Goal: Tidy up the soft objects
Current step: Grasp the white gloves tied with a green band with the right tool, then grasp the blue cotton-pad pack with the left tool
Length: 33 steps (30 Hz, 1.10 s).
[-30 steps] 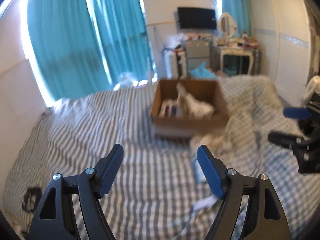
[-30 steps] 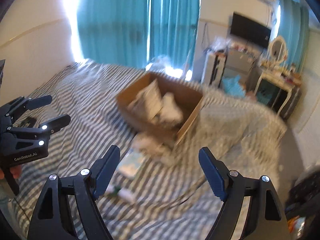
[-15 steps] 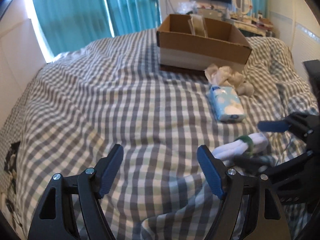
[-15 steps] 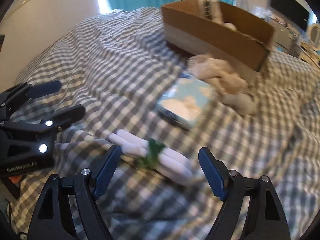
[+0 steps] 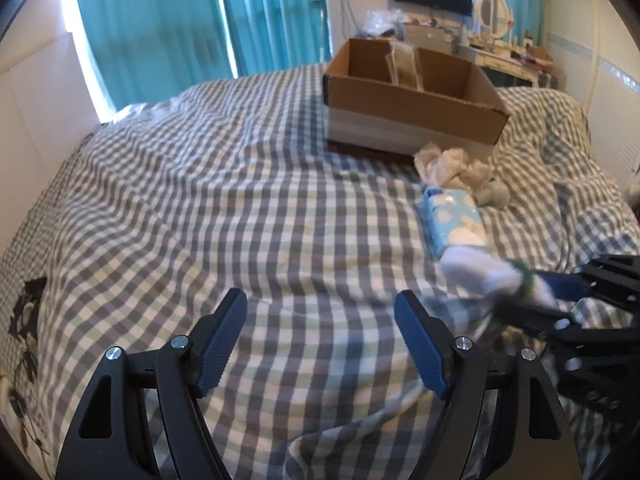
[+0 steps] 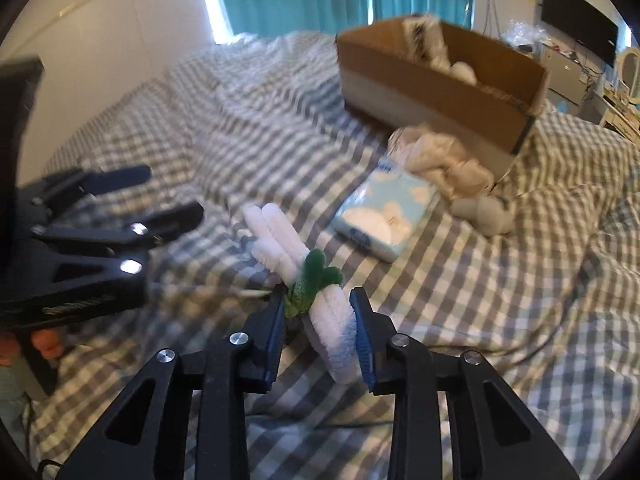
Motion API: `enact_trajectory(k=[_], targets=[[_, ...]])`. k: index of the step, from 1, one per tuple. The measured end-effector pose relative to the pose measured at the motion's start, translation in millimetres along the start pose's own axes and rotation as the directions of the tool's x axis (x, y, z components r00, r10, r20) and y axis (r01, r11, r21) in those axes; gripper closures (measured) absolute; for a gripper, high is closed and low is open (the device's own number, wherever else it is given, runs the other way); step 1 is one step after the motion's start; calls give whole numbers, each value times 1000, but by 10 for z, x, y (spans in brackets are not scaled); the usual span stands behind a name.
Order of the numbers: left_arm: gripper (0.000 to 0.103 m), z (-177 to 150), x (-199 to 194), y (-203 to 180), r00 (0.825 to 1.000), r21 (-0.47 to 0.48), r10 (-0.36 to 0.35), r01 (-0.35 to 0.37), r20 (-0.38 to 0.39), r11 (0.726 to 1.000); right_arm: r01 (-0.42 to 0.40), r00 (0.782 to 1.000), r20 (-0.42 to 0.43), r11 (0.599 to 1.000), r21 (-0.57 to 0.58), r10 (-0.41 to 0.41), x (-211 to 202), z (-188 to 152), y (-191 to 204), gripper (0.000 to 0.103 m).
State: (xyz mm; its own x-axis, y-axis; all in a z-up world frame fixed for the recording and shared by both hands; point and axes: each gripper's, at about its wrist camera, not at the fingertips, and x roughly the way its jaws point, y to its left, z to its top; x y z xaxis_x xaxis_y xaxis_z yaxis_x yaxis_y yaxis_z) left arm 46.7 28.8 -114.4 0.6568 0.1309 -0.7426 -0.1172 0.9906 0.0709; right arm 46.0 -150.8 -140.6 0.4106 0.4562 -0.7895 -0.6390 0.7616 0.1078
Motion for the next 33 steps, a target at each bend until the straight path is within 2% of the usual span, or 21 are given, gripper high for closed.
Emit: enact_trajectory(k=[3, 8, 11, 15, 19, 23, 25, 27, 29, 33], targets=[[26, 98, -22, -81, 1000, 8, -12, 12, 11, 1000, 0, 999, 46, 1000, 22, -1, -178, 112, -82, 73], [26, 291, 53, -305, 999, 9, -46, 46, 14, 999, 96, 991, 89, 991, 96, -104, -496, 219, -447, 73], [26, 417, 158, -491, 997, 12, -75, 74, 7, 997, 165, 982, 78, 980, 112, -174, -532, 317, -718, 73], [26, 522, 321, -767, 993, 22, -117, 117, -2, 993, 218, 970, 69, 963, 155, -231, -543, 438, -1014, 73], [29, 550, 605, -995, 986, 20, -155, 157, -56, 987, 215, 973, 40, 957, 195, -227, -346, 483, -1172, 73], [29, 521, 863, -1094, 986, 20, -135, 138, -95, 990, 189, 981, 3, 957, 222, -194, -176, 430, -1238, 73], [33, 486, 977, -1097, 987, 14, -117, 119, -109, 993, 187, 982, -8, 956, 226, -190, -135, 422, -1242, 73], [52, 446, 1006, -1099, 989, 19, -104, 106, -107, 994, 185, 982, -9, 958, 221, -188, -121, 407, -1229, 73], [54, 429, 974, -1105, 988, 26, -122, 125, -98, 992, 187, 982, -10, 957, 222, -190, -107, 390, -1237, 73], [57, 386, 828, -1116, 990, 40, -115, 118, -79, 992, 198, 979, 3, 956, 218, -204, -151, 350, -1204, 73]])
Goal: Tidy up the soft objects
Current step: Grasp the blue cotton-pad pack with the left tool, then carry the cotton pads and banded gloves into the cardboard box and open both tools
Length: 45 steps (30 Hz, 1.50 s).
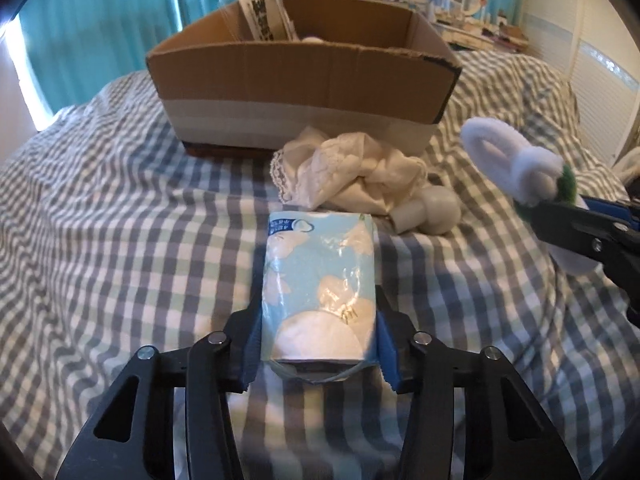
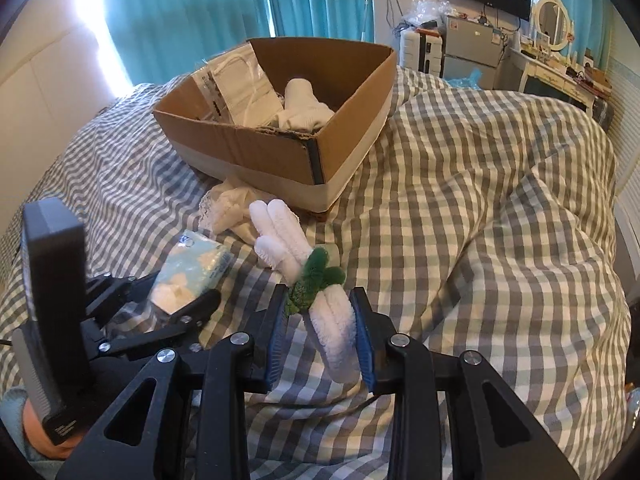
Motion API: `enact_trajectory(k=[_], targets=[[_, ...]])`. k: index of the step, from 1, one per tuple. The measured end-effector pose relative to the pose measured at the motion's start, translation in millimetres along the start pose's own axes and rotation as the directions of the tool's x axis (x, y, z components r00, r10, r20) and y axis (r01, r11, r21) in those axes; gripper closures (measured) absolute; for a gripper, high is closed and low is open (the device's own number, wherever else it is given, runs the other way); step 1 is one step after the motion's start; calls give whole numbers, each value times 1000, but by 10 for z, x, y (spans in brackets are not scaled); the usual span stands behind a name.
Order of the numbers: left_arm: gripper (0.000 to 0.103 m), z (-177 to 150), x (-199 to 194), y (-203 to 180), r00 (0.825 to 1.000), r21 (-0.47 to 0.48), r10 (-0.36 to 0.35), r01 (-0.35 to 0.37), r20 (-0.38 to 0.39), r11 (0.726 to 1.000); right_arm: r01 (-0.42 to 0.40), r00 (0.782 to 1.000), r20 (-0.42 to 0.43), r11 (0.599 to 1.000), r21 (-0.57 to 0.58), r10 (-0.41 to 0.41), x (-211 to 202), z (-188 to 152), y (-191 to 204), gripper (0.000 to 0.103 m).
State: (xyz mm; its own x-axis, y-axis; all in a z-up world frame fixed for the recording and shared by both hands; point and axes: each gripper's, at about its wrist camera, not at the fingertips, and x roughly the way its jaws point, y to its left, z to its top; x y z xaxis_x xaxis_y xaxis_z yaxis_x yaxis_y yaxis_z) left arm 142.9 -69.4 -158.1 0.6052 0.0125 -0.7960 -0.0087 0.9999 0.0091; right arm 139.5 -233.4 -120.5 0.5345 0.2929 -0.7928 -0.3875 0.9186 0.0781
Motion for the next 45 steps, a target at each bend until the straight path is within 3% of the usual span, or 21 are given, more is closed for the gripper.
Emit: enact_trajectory(k=[9, 14, 20, 27, 36, 41, 45], targets=[[57, 38, -623, 216, 995, -28, -41, 44, 87, 999, 41, 997, 60, 999, -19, -40, -364, 21, 134, 73], [57, 338, -983, 357, 985, -23, -39, 43, 165, 999, 55, 992, 112, 998, -38, -51, -635, 223, 236, 73], [57, 815, -1164, 402, 971, 24, -33, 28, 237, 999, 73, 982, 180, 995, -68, -59, -819, 743, 344, 72], [57, 1427, -981, 455, 958, 56, -54, 40, 280, 998, 59, 978, 205, 996, -66, -44, -557, 1475, 312, 72], [56, 1834, -297, 479, 969, 72, -66, 50, 240, 996, 57, 986, 159, 998, -31, -51, 211, 1954, 57, 71], [48, 1882, -100, 474, 967, 84, -73, 54, 242, 995, -10, 986, 165, 1000, 8, 8, 431, 2006, -104, 61], [30, 1884, -146, 409, 964, 123, -68, 37, 256, 992, 6, 980, 197, 1000, 5, -6, 383, 1995, -106, 28]])
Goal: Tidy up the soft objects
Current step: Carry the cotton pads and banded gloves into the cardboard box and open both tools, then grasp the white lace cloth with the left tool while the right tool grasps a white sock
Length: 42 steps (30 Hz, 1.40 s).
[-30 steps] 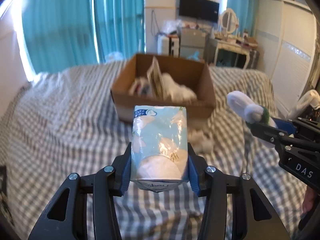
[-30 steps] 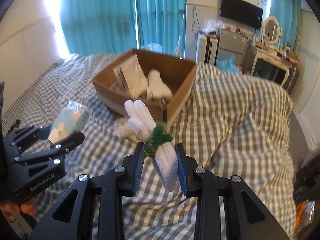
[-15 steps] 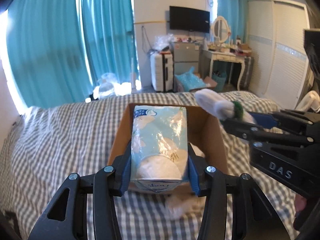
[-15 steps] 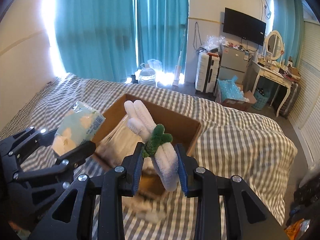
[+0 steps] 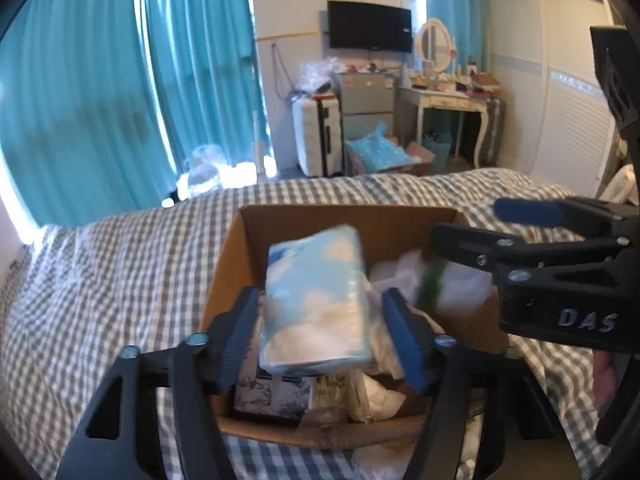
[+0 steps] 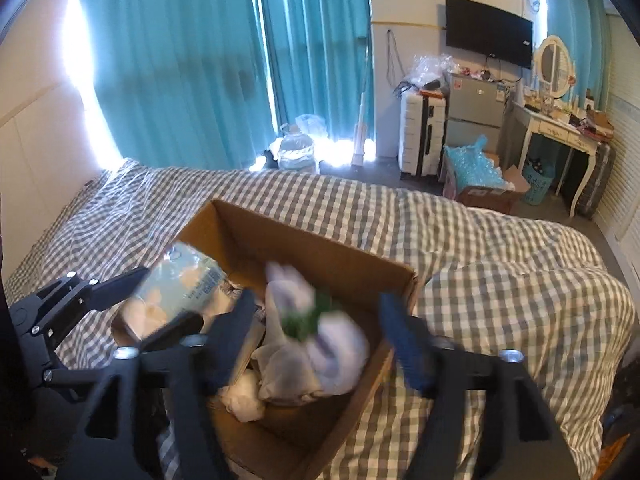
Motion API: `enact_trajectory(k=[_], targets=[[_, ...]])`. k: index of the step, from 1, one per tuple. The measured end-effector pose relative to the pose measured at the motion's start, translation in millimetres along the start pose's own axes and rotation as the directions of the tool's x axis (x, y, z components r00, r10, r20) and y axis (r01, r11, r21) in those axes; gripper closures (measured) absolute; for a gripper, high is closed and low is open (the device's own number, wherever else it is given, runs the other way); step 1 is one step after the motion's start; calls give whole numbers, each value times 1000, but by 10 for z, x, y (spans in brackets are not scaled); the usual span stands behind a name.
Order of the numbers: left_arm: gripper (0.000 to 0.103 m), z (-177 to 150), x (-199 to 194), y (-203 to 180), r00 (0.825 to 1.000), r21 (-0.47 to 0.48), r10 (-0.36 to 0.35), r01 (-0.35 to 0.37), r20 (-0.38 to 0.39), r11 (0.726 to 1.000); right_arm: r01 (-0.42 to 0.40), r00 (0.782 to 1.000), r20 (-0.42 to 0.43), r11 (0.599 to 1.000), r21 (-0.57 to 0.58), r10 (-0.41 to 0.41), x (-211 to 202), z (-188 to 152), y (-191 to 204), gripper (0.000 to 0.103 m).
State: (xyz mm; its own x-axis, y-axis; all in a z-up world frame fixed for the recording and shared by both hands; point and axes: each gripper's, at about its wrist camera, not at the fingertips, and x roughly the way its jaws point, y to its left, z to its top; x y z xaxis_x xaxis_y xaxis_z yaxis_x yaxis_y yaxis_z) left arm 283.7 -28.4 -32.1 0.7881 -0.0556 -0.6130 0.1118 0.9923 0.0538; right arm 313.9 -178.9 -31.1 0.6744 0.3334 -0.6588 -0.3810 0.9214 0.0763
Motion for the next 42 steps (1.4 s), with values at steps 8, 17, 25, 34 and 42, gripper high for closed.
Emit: enact_trajectory(k=[8, 17, 25, 34, 42], targets=[[28, 70, -516, 30, 997, -15, 44, -43, 56, 999, 61, 997, 50, 998, -11, -60, -621, 55, -76, 20], [22, -44, -1338, 46, 991, 13, 43, -45, 126, 999, 102, 992, 78, 992, -72, -96, -1497, -81, 40, 15], [22, -593, -1191, 108, 997, -32, 64, -63, 33, 998, 55, 998, -38, 995, -77, -59, -1216, -668, 158, 15], [22, -1249, -602, 130, 995, -77, 75, -80, -60, 994, 32, 960, -271, 991, -129, -66, -107, -1520, 214, 23], [22, -1555, -333, 123, 987, -85, 84, -97, -140, 992, 18, 931, -357, 989, -150, -72, 213, -1713, 266, 28]])
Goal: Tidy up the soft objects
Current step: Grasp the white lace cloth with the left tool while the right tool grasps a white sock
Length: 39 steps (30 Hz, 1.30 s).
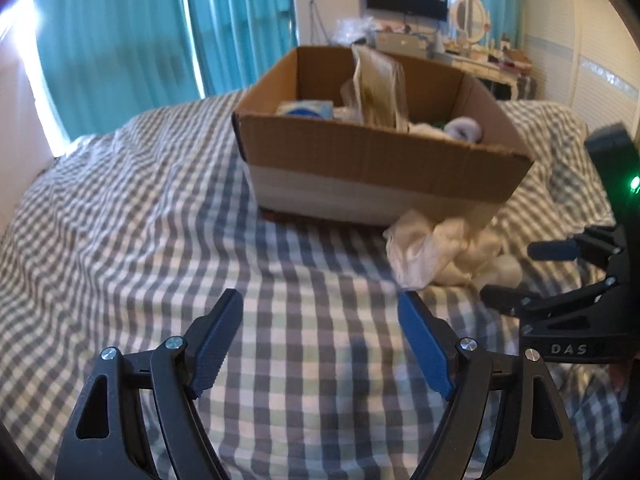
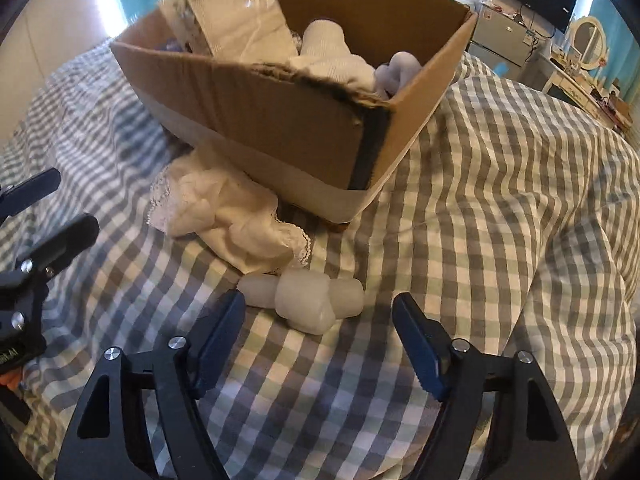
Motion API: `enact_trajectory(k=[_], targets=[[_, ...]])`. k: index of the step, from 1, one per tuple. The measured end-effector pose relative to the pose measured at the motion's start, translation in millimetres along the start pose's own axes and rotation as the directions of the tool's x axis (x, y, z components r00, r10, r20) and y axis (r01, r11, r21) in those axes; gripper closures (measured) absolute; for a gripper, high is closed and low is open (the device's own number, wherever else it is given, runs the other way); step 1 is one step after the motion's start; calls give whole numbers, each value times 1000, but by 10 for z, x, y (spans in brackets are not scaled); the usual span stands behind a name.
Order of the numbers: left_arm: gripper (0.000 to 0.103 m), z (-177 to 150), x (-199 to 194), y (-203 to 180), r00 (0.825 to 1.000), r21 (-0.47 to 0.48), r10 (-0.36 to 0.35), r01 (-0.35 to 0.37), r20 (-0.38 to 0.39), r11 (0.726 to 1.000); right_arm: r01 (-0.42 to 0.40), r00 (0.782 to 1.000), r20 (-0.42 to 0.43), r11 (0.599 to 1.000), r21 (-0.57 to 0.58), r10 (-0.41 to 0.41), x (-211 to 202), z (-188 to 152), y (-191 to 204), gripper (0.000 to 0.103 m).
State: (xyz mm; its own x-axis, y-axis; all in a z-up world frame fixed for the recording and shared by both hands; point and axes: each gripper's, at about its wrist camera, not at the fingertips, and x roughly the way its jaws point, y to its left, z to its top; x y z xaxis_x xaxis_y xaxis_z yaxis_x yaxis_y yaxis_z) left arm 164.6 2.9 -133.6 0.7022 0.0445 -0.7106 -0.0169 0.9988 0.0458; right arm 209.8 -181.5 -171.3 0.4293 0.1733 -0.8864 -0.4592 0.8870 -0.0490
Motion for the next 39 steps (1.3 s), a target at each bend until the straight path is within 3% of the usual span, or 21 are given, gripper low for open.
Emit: enact_trajectory(k=[3, 5, 9, 16, 17, 18, 26, 33, 34, 35, 37, 38, 39], targets=[[22, -28, 23, -40, 1000, 12, -4, 4, -12, 1000, -11, 1000, -4, 1000, 20, 11, 33, 34, 8, 29], [22, -59, 44, -73, 1000, 18, -4, 5, -26, 1000, -42, 999, -18, 998, 37, 43, 101, 59, -1, 42], [22, -110, 23, -125, 1000, 22, -11, 11, -29, 1000, -33, 999, -38, 999, 17, 34, 141, 67, 46, 55], [22, -124, -23, -192, 999, 30, -31, 32, -34, 999, -78, 996, 36, 994, 80, 76, -118, -107, -46, 72], [22, -114, -34, -205, 999, 28, -37, 38, -33, 999, -73, 996, 53, 993, 87, 69, -179, -117, -64, 97], [22, -99, -40, -217, 999, 27, -43, 44, -33, 999, -87, 994, 67, 992, 92, 81, -229, -107, -79, 102], [22, 132, -30, -400, 997, 46, -72, 73, -16, 996, -95, 988, 137, 983, 157, 73, -436, -151, -298, 103], [25, 325, 386, -560, 990, 33, -114, 117, -83, 993, -84, 992, 110, 977, 195, 63, -358, -120, -416, 102], [26, 341, 467, -583, 989, 35, -118, 121, -89, 992, -85, 992, 108, 976, 202, 64, -328, -103, -410, 96], [28, 348, 529, -601, 988, 37, -126, 130, -92, 991, -86, 992, 108, 975, 207, 65, -321, -103, -422, 82], [60, 344, 590, -614, 987, 40, -144, 147, -74, 988, -86, 992, 112, 974, 212, 64, -308, -100, -423, 59], [78, 329, 614, -616, 982, 43, -169, 173, -79, 984, -82, 991, 120, 974, 212, 58, -314, -100, -426, 57], [81, 320, 624, -622, 980, 47, -179, 183, -90, 982, -81, 991, 119, 974, 211, 57, -309, -95, -429, 57]])
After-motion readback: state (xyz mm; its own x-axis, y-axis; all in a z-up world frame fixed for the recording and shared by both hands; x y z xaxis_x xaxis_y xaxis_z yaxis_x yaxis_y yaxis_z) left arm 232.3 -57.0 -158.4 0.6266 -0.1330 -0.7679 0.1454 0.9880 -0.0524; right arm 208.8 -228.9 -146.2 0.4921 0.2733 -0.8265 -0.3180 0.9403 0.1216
